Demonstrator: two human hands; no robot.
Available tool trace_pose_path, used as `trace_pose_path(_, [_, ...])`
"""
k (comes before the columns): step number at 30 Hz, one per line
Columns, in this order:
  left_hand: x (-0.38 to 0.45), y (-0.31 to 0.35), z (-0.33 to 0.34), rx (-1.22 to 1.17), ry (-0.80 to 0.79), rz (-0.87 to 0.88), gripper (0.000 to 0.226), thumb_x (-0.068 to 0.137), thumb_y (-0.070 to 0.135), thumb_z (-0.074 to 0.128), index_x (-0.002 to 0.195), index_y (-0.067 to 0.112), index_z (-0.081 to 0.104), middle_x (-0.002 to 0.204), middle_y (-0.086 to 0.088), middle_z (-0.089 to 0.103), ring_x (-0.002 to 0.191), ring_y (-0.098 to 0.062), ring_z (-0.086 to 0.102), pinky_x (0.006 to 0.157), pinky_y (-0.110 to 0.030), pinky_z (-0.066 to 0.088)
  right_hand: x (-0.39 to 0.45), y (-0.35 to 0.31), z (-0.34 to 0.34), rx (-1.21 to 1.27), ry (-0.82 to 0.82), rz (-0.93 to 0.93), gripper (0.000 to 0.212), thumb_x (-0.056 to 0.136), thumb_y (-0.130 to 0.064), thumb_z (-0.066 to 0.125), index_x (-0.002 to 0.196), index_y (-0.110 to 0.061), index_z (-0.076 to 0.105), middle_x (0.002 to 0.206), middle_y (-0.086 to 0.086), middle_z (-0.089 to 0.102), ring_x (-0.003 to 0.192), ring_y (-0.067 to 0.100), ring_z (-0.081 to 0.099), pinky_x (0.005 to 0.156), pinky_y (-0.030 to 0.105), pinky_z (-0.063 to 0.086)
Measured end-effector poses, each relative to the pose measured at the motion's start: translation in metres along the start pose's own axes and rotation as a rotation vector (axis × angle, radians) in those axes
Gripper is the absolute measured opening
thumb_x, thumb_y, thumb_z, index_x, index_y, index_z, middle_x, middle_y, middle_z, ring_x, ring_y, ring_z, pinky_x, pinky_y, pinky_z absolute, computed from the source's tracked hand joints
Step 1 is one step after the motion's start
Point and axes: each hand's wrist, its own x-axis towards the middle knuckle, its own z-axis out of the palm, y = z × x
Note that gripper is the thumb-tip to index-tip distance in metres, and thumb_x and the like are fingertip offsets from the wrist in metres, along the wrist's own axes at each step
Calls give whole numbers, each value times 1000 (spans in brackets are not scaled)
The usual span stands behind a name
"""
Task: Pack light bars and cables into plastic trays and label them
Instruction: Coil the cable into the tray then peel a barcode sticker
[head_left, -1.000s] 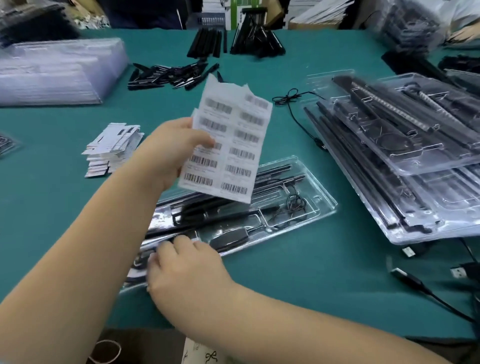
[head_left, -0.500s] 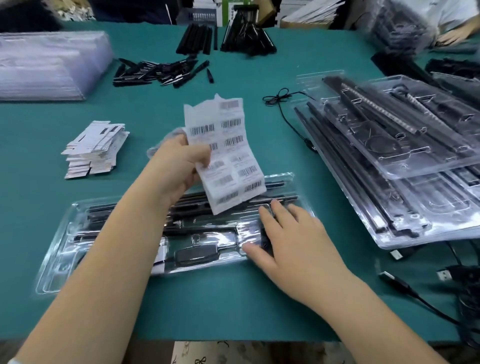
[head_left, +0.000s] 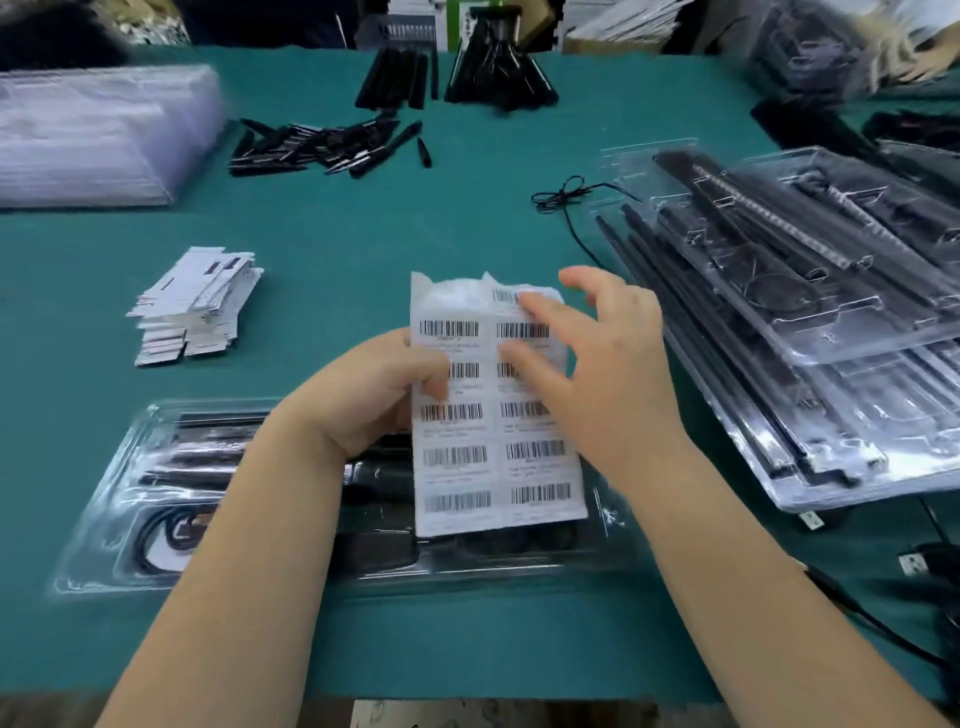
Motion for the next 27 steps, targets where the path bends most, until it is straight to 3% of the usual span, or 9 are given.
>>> trace_pose_path(2, [2, -2, 4, -93, 62, 31, 30, 69, 13, 54, 90, 12, 75, 97, -13, 72, 86, -29, 68, 72, -38, 56, 0, 0, 3, 22, -70, -22, 41, 84, -34, 68, 120, -15, 65, 133, 6, 50, 120, 26, 37, 103, 31, 26])
trace_pose_path(5, [8, -5, 9, -105, 236, 47, 17, 86, 16, 62, 78, 11, 76, 85, -13, 74, 76, -27, 72, 59, -31, 56, 1, 2, 7, 107, -93, -11, 34, 84, -34, 67, 113, -17, 68, 117, -4, 64, 110, 19, 45, 97, 26, 31])
trace_pose_path(8, [9, -9, 10, 14, 316, 80, 9, 86, 16, 67, 83, 13, 75, 87, -11, 75, 80, -27, 73, 66, -35, 58, 6, 3, 8, 59, -96, -17, 25, 87, -38, 63, 108, -25, 71, 105, -10, 68, 99, 15, 46, 85, 23, 30])
trace_pose_path(11, [7, -9, 13, 217, 317, 149, 11, 88, 21, 65, 86, 24, 76, 87, -1, 75, 82, -19, 73, 76, -39, 57, 11, 4, 7, 15, -159, -46, 19, 87, -37, 62, 98, -26, 74, 99, -8, 70, 94, 21, 49, 79, 29, 34])
trace_pose_path(14, [7, -9, 17, 295, 328, 162, 14, 90, 18, 62, 89, 23, 75, 86, 3, 75, 82, -16, 72, 81, -43, 57, 17, 6, 3, -10, -194, -32, 19, 88, -36, 60, 95, -24, 73, 92, -4, 70, 91, 22, 51, 76, 34, 39])
trace_pose_path(20, [6, -8, 21, 325, 381, 125, 22, 89, 25, 62, 87, 5, 70, 86, -12, 73, 83, -31, 70, 80, -54, 55, 19, 3, 7, -339, -327, -214, 37, 99, -39, 33, 97, -25, 67, 83, -5, 63, 85, 18, 42, 68, 29, 31])
trace_pose_path(27, [4, -8, 21, 383, 380, 167, 29, 89, 25, 59, 90, -3, 64, 91, -21, 68, 86, -37, 65, 79, -53, 53, 20, 0, 10, -381, -397, -236, 37, 100, -36, 30, 85, -21, 61, 76, -6, 50, 81, 17, 33, 65, 27, 23])
